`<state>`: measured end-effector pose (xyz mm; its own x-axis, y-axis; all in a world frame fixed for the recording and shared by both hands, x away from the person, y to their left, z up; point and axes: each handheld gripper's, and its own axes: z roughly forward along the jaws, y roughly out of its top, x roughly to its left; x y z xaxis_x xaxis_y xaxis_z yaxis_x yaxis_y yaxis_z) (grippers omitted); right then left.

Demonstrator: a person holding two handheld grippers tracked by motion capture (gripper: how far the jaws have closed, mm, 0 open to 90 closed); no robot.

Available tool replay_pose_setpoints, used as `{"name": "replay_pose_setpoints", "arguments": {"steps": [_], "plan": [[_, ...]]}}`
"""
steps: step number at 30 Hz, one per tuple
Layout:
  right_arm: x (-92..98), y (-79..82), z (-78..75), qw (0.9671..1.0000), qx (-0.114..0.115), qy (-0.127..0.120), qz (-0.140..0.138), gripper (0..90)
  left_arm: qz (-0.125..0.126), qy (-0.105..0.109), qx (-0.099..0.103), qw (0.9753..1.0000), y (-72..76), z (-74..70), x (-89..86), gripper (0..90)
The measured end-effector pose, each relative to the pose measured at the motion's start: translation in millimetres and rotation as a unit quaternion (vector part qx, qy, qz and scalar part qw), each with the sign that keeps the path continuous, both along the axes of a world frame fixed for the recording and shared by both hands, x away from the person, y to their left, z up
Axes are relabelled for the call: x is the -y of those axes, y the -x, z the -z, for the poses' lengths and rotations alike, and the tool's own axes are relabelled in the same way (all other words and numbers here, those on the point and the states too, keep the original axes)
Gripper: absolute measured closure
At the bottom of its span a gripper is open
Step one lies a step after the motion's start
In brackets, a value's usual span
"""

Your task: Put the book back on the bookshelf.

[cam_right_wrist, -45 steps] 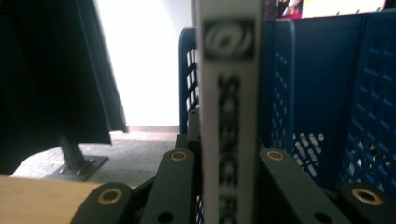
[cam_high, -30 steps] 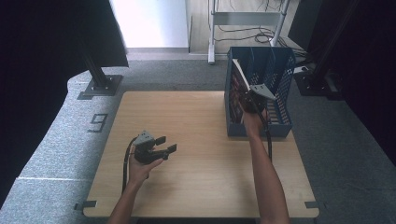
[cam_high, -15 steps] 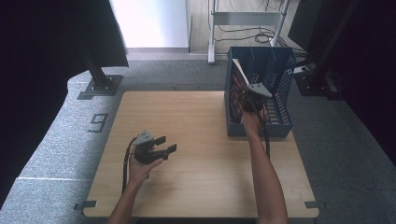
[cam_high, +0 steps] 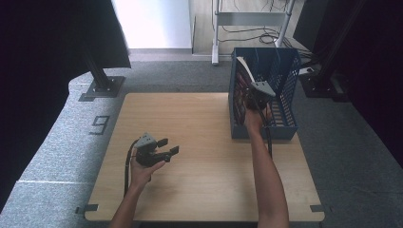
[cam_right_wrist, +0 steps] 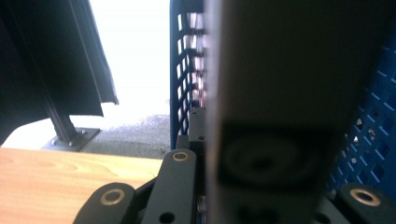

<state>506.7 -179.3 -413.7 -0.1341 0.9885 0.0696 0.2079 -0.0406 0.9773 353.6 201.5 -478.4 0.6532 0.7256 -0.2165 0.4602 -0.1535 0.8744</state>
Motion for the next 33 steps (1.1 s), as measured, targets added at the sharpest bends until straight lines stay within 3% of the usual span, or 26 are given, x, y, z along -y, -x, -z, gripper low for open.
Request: {"name": "replay_pose_setpoints", "arguments": {"steps": [5,11,19,23,28,33], "plan": [[0.2,-7.8,-3.8,0.9998,0.003,-0.013,0.011,81.8,-0.002,0.004,0.001,1.0000,-0.2,-0.8,-2.6,33.0],[-3.5,-19.4,-6.7,0.9995,0.012,-0.003,0.030,81.8,-0.004,0.007,-0.001,1.0000,-1.0,-1.1,-4.6,33.0],[-9.9,-30.9,0.3,0.9981,0.029,0.032,0.044,81.8,-0.006,0.006,-0.003,1.0000,-2.8,0.3,-7.1,33.0],[-14.1,-33.9,7.2,0.9987,0.023,0.036,0.027,81.7,-0.007,0.007,-0.004,0.9999,-3.3,0.6,-8.2,33.0],[-18.6,-30.7,12.1,0.9987,0.032,0.039,-0.003,80.2,-0.006,0.007,-0.004,0.9999,-2.8,0.5,-8.1,33.0],[-19.6,-20.7,6.8,0.9980,0.032,0.039,-0.037,70.1,-0.001,0.003,-0.011,0.9999,-3.1,1.5,-6.4,32.8]]}}
